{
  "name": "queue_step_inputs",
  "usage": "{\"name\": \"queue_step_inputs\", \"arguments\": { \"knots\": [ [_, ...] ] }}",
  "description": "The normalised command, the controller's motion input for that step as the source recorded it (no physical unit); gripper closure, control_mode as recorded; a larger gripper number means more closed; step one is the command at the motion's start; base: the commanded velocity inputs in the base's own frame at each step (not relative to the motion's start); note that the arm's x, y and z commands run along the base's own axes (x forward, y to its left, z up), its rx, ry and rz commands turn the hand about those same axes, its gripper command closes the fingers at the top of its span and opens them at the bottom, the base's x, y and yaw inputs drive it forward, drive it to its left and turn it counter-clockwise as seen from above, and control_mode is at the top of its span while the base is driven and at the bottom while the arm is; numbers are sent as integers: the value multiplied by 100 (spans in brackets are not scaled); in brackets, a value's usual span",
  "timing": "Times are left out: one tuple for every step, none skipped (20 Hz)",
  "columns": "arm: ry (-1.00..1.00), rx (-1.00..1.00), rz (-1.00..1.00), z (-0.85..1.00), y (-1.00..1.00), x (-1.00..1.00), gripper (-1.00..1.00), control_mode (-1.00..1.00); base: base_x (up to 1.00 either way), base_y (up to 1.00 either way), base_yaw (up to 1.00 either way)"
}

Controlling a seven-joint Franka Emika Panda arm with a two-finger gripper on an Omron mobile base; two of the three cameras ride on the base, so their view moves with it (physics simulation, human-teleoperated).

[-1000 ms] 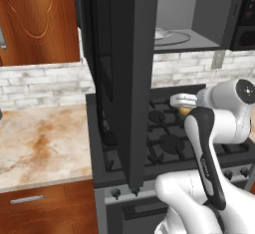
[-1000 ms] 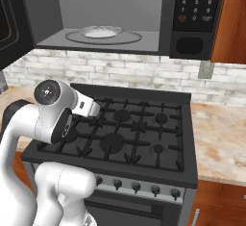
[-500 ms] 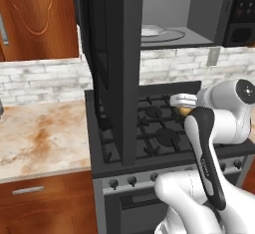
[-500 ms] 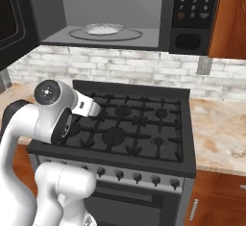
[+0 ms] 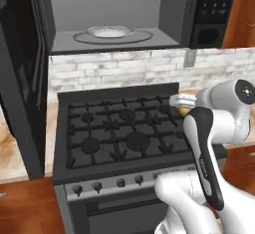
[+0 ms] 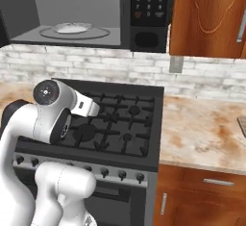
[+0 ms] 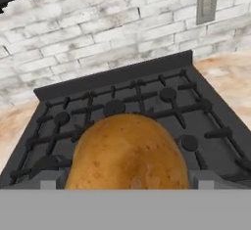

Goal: Retrieve the reheated potato from the microwave, then place the potato, cheese, and condiment on the cutting board.

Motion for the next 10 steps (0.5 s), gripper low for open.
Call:
{"name": "queue_step_inputs", "arguments": {
  "knots": [
    [0, 0, 0, 0, 0, 0, 100, 100, 3, -76, 0],
    [0, 0, 0, 0, 0, 0, 100, 100, 3, -76, 0],
    [0, 0, 0, 0, 0, 0, 100, 100, 5, -76, 0],
    [0, 0, 0, 0, 0, 0, 100, 100, 6, -76, 0],
    [0, 0, 0, 0, 0, 0, 100, 100, 7, -77, 0],
    [0, 0, 0, 0, 0, 0, 100, 100, 7, -77, 0],
    [0, 0, 0, 0, 0, 0, 100, 100, 7, -76, 0],
    [0, 0, 0, 0, 0, 0, 100, 100, 7, -76, 0],
    [0, 0, 0, 0, 0, 0, 100, 100, 7, -77, 0],
    [0, 0, 0, 0, 0, 0, 100, 100, 11, -76, 0]
  ]
}}
